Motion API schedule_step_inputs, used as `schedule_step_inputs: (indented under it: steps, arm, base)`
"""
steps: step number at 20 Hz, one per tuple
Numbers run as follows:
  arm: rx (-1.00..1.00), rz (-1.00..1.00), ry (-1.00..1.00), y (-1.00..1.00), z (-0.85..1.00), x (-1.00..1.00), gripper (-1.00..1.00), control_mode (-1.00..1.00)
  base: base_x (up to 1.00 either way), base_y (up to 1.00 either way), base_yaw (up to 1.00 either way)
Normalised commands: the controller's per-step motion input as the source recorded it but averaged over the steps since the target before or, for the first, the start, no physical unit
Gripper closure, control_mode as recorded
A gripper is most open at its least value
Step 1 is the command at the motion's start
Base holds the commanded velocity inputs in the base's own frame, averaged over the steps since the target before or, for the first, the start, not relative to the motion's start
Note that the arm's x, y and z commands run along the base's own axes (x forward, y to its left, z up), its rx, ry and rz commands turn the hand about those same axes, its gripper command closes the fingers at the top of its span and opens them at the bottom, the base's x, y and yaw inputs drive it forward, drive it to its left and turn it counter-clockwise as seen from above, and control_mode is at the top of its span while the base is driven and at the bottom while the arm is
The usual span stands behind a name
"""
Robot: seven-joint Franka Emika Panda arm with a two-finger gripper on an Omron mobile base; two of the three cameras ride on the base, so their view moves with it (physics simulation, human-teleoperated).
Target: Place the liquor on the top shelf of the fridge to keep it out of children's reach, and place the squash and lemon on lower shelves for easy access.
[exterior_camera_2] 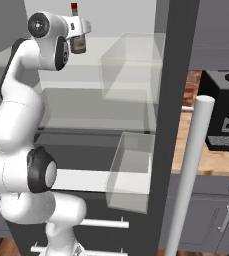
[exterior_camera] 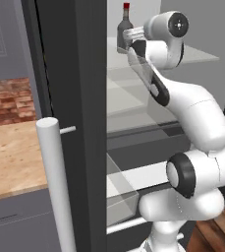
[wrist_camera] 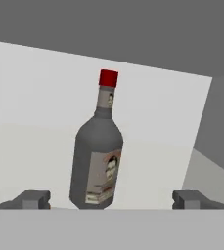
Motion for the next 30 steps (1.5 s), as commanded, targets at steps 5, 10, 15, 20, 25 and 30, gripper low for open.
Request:
schedule_step_inputs:
  steps: [5,10,15,20,25,30]
  arm:
    - [0.0,0.0,-0.03,0.0,-0.36,-0.95,-1.0,-1.0]
    - [0.0,0.0,0.01,-0.11,-0.04,-1.0,-1.0,-1.0]
    - [0.0,0.0,0.09,-0.27,0.0,-1.0,-1.0,-1.0]
    - [-0.01,0.0,0.21,-0.2,0.0,-0.99,-1.0,-1.0]
    - [-0.06,-0.01,0.28,-0.02,-0.02,-0.81,-1.0,-1.0]
    - [-0.06,0.0,0.21,0.0,-0.15,-0.68,-1.0,-1.0]
  base:
    - [0.0,0.0,0.0]
    - [0.0,0.0,0.0]
    - [0.0,0.0,0.0]
    - [0.0,0.0,0.0]
    - [0.0,0.0,0.0]
    - [0.0,0.0,0.0]
